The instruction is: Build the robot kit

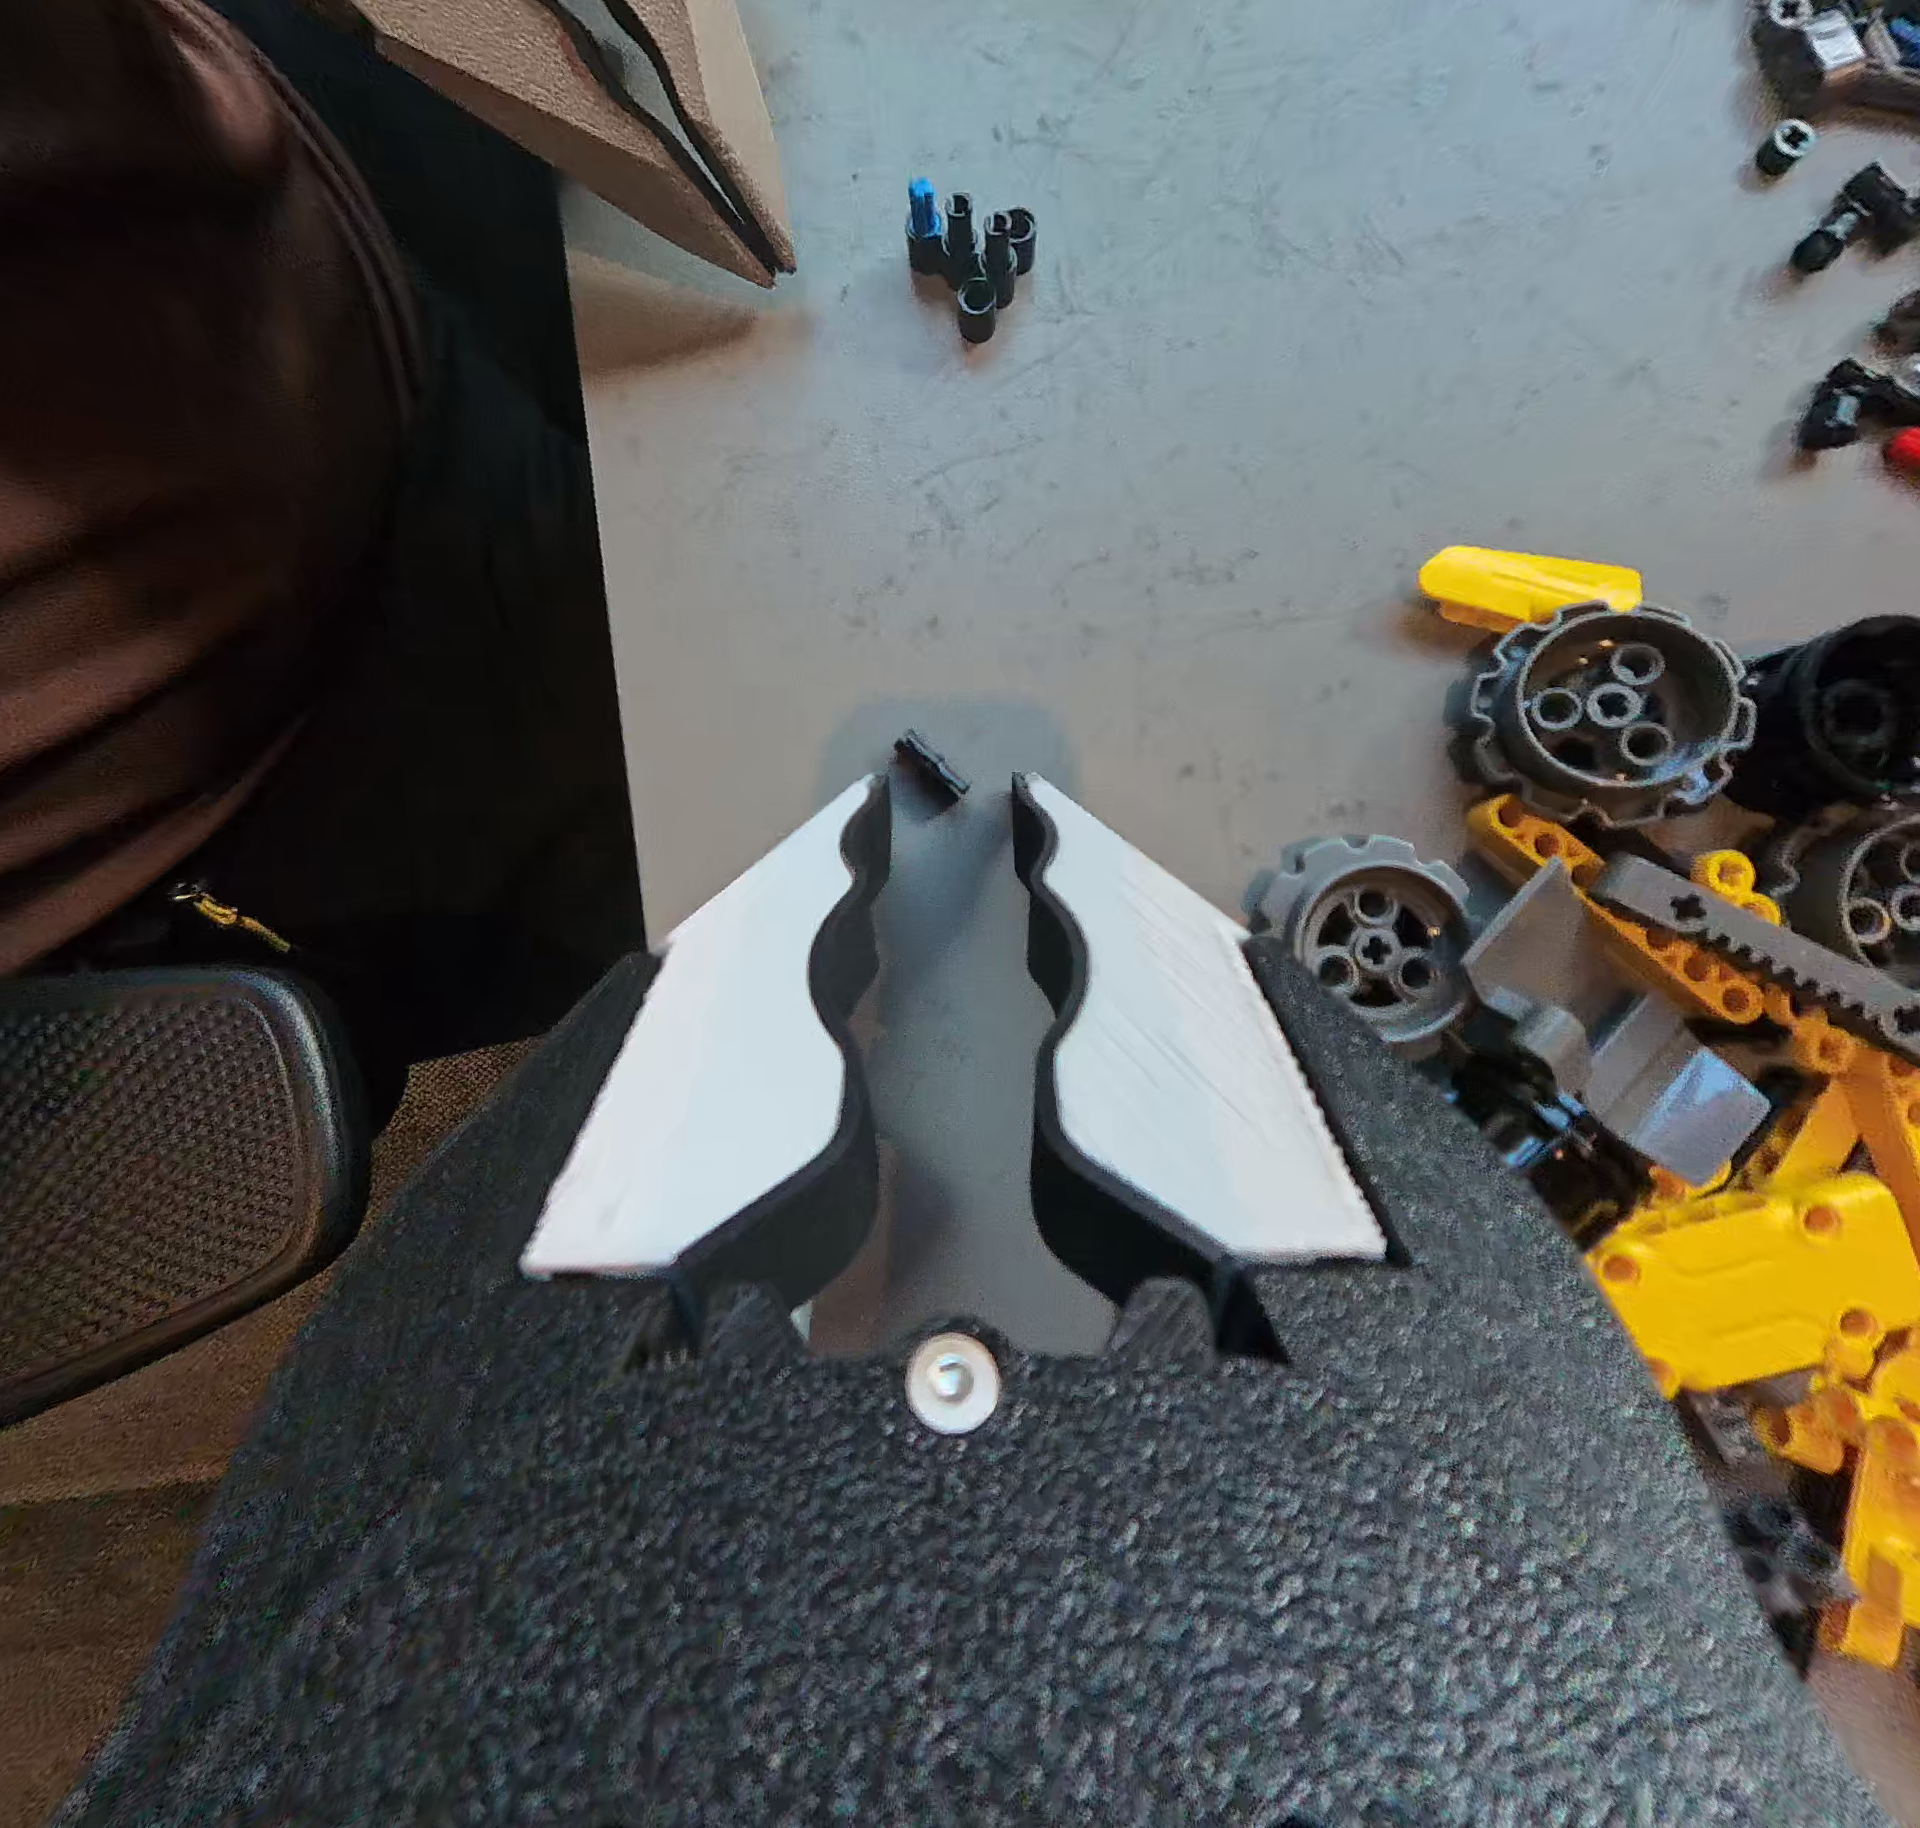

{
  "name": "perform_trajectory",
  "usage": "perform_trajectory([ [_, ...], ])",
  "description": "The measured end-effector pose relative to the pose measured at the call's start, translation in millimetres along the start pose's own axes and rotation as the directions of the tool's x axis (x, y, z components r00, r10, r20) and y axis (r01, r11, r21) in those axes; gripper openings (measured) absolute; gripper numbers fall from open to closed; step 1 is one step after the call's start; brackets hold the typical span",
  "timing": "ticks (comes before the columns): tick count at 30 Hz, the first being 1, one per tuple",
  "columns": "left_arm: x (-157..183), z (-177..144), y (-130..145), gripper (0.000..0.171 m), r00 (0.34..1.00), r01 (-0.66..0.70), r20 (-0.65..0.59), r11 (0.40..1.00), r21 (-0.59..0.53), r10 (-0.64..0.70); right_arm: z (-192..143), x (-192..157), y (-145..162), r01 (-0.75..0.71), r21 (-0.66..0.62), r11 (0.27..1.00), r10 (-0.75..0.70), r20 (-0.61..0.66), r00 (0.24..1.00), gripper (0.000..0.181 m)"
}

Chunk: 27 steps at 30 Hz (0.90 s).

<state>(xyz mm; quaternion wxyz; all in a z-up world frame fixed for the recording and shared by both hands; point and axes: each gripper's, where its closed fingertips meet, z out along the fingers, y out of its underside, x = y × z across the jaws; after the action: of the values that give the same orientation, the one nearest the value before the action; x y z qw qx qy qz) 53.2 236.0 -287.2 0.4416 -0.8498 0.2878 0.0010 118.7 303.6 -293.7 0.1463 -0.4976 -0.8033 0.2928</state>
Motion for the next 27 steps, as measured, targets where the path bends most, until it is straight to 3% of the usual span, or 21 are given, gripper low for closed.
perform_trajectory([
  [2, 2.2, 0.4, -0.7, 0.0, 1.0, 0.007, -0.024, 1.0, 0.002, -0.007, 1.2, -1.4, -1.6, 0.02, 0.006, 1.0, -0.02, 0.038, 0.999, 0.019],
  [4, 3.4, 1.1, -1.3, 0.0, 0.999, 0.005, -0.036, 1.0, 0.0, -0.005, 1.2, -4.6, -0.6, 0.018, 0.007, 1.0, -0.018, 0.085, 0.996, 0.001],
  [12, 23.9, 11.6, -21.4, 0.003, 0.985, -0.144, -0.087, 0.989, 0.04, 0.147, 10.0, -14.8, -13.2, -0.078, 0.076, 0.994, 0.07, 0.112, 0.991, 0.001],
  [15, 18.9, 16.7, -28.9, 0.005, 0.972, -0.232, -0.037, 0.972, 0.037, 0.233, 12.4, -23.4, -24.9, -0.065, 0.097, 0.993, 0.054, 0.111, 0.992, 0.001],
  [21, 19.8, 19.7, -34.2, 0.006, 0.978, -0.179, -0.098, 0.982, 0.058, 0.184, 16.1, -33.8, -40.8, -0.005, 0.078, 0.997, -0.002, 0.083, 0.997, 0.001],
  [27, 20.9, 21.8, -26.5, 0.002, 0.971, -0.21, -0.11, 0.977, 0.019, 0.211, 24.0, -32.0, -41.6, 0.005, 0.067, 0.998, -0.01, 0.07, 0.998, 0.001],
])
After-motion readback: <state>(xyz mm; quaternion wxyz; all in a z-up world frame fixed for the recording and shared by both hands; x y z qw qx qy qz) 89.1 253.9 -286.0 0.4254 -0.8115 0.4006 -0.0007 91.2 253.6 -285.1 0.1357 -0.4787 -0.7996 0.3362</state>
